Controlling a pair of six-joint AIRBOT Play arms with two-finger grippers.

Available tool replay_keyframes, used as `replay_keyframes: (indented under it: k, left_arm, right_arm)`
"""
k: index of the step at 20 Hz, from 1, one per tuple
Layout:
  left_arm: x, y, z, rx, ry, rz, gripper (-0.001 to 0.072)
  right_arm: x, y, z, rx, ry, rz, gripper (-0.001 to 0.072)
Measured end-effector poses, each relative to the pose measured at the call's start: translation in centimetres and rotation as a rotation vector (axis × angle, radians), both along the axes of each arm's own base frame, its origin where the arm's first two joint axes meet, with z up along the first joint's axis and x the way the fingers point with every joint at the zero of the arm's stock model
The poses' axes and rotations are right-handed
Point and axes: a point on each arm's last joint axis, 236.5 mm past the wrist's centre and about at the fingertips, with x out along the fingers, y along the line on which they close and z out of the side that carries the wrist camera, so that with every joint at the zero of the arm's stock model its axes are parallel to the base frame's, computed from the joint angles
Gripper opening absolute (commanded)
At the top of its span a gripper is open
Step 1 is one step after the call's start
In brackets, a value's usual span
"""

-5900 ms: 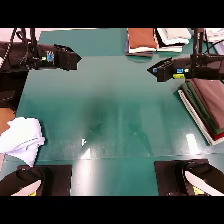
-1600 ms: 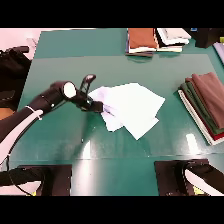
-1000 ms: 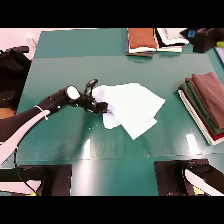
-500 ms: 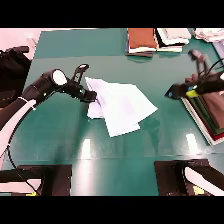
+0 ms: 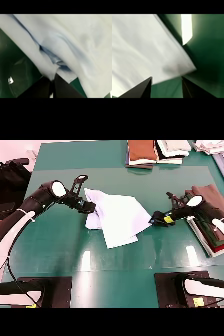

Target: Fold the shirts.

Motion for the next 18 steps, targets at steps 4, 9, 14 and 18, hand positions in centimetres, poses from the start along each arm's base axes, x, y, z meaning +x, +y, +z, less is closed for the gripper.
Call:
replay_keyframes:
  k: [4,9,14,18]
  left_arm:
    - [0.0,0.1,0.0,0.006,-0.002,-0.001,0.0029]
    - [0.6,2.0,0.7,0.083,-0.059,-0.004,0.0029]
    - [2.5,8.3,5.7,0.297,-0.259,0.087,0.0028]
    - [2.9,11.1,12.0,0.341,-0.422,0.161,0.0029]
  right_arm:
    - [2.4,1.5,-0.6,-0.016,-0.053,0.012,0.0018]
    - [6.4,1.8,3.7,-0.081,-0.218,0.083,0.0017]
    - [9.5,-3.0,16.3,-0.239,-0.518,0.093,0.0017]
    - [8.6,-7.8,28.7,-0.340,-0.773,-0.009,0.0017]
